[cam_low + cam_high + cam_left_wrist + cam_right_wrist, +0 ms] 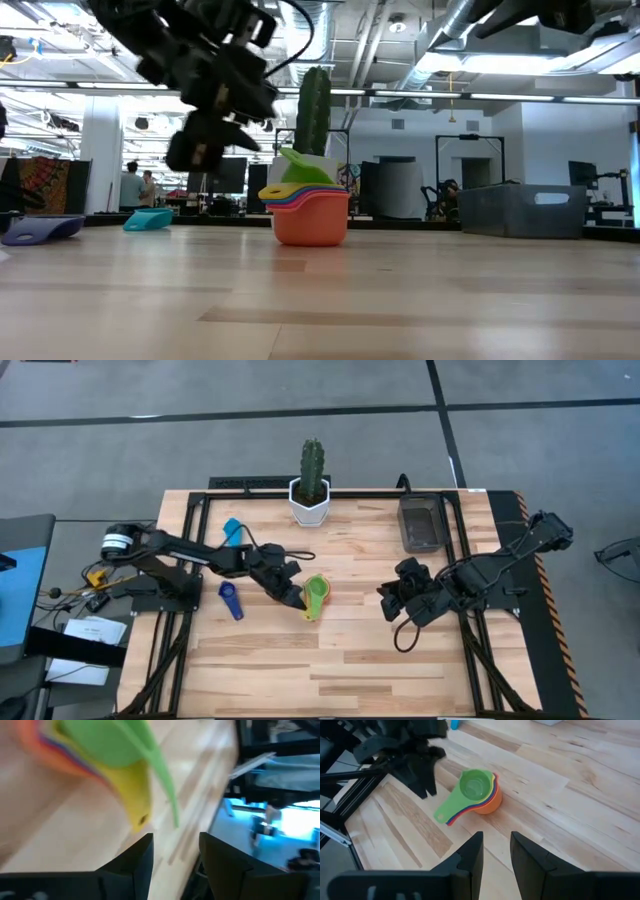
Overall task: Nest measuring cups in basket
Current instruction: Stack the green measuring cup on top of the yellow measuring cup
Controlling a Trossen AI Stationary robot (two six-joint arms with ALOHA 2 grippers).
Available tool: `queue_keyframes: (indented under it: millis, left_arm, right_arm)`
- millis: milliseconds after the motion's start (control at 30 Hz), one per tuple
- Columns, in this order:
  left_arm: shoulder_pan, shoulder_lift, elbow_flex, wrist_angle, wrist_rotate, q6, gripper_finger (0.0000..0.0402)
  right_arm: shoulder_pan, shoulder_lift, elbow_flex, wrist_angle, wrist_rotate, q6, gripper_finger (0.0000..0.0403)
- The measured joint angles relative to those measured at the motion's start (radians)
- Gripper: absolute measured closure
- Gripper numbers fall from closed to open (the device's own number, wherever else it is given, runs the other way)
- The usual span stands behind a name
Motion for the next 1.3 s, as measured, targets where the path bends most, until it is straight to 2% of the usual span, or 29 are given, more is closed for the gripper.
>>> queue_keyframes:
  millis: [167,267,400,533,633,800,1067,1167,1300]
  left_arm:
    - [0.000,-0.151,0.000,-0.196,-0.169,0.049,0.0265]
    - [-0.004,-0.216,0.000,-0.199,-0.294,0.084,0.0271]
    - [-0.061,-0.227,0.022,-0.177,-0.517,0.196,0.0279]
    - [-0.107,-0.158,0.083,-0.219,-0.702,0.251,0.0283]
    - [-0.112,-0.092,0.124,-0.213,-0.736,0.256,0.0280]
    - [-0.112,-0.006,0.181,-0.221,-0.707,0.260,0.0274]
    - [-0.127,0.009,0.272,-0.380,-0.671,0.268,0.0273]
    - [-0.171,0.010,0.332,-0.455,-0.747,0.289,0.0273]
    - [-0.221,0.071,0.371,-0.493,-0.859,0.255,0.0273]
  right_arm:
    - [-0.008,0.003,0.000,0.002,-0.011,0.002,0.0283]
    - [-0.027,0.026,0.000,0.005,-0.037,0.000,0.0283]
    - [-0.062,0.063,0.000,0.055,-0.091,-0.040,0.0283]
    - [-0.093,0.088,0.000,0.141,-0.126,-0.093,0.0283]
    - [-0.110,0.096,0.000,0.187,-0.148,-0.127,0.0283]
    - [-0.120,0.093,0.000,0.192,-0.165,-0.137,0.0283]
    - [-0.117,0.107,0.000,0.192,-0.194,-0.131,0.0283]
    - [-0.118,0.136,-0.001,0.196,-0.201,-0.129,0.0283]
    - [-0.133,0.168,-0.001,0.247,-0.224,-0.129,0.0283]
